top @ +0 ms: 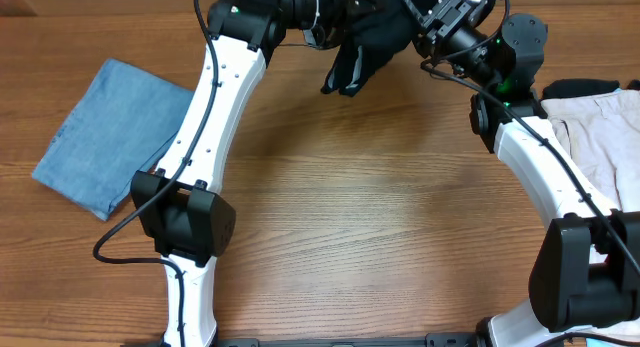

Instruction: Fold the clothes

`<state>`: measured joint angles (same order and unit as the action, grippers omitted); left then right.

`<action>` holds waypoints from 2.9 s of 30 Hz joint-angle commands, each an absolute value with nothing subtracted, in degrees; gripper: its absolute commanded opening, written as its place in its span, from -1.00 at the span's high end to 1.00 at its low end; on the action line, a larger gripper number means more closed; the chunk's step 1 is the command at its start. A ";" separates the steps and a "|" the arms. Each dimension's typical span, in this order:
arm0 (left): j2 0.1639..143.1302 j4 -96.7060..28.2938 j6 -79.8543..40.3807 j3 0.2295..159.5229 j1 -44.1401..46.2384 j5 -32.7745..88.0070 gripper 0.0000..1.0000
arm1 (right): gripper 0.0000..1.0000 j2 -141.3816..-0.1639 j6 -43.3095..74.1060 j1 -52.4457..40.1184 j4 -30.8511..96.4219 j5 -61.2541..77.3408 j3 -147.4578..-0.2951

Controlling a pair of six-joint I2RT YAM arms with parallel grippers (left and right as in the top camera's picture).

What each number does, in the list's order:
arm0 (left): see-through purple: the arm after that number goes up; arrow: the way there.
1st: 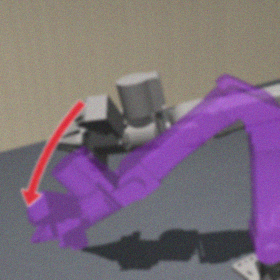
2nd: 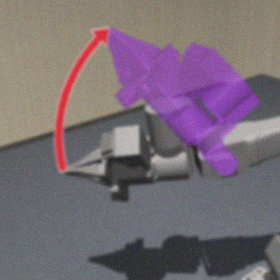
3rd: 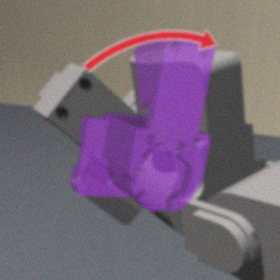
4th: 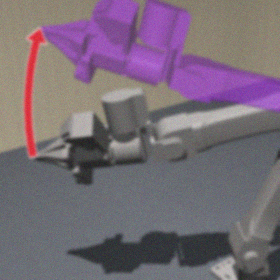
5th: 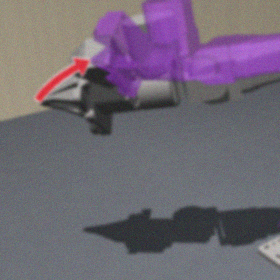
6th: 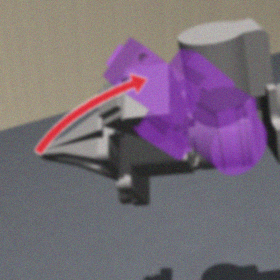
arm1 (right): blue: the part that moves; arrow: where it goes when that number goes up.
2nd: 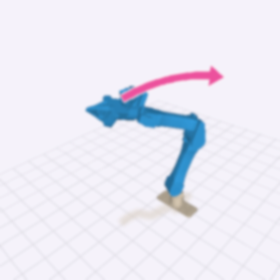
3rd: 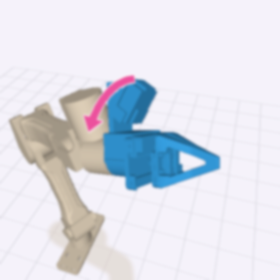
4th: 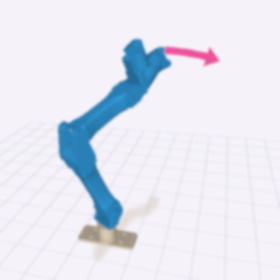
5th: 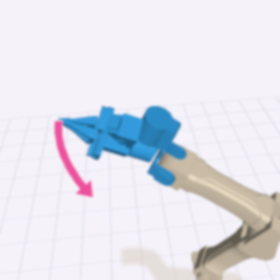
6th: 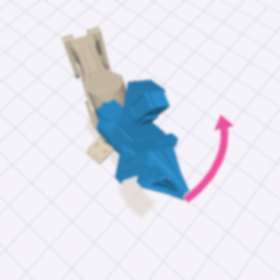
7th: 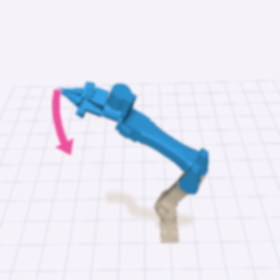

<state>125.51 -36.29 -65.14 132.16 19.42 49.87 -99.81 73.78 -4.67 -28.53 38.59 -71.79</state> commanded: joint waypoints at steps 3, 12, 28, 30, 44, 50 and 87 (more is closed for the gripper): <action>123.42 -38.65 -59.24 133.88 22.15 51.18 0.92 | 0.92 -98.89 68.77 -4.51 -30.46 41.15 -72.51; 123.42 -39.68 -43.81 133.88 20.10 51.33 -0.64 | 0.92 -98.72 67.05 -3.70 -31.16 47.22 -74.76; 122.78 -46.06 -32.51 133.88 3.46 58.11 -0.75 | 0.92 -96.86 71.92 1.65 -28.56 56.38 -75.16; 122.78 -47.57 -31.81 133.88 0.54 58.00 -0.75 | 0.92 -96.20 72.51 2.39 -27.88 58.33 -75.16; 122.80 -82.94 -19.22 133.88 -6.85 -8.01 0.92 | 0.92 -95.72 42.50 3.84 13.17 56.82 -75.53; 124.31 -90.00 -7.22 133.49 -7.90 -5.89 0.92 | 0.92 -95.74 28.18 -5.39 32.45 26.50 -75.53; 126.50 -47.00 -12.05 97.84 -19.31 -7.57 0.92 | 0.92 -95.79 12.29 -8.64 49.23 14.20 -78.50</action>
<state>126.69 -47.75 -13.08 97.03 -16.95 -9.78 -97.60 14.87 -8.40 49.10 15.79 -76.95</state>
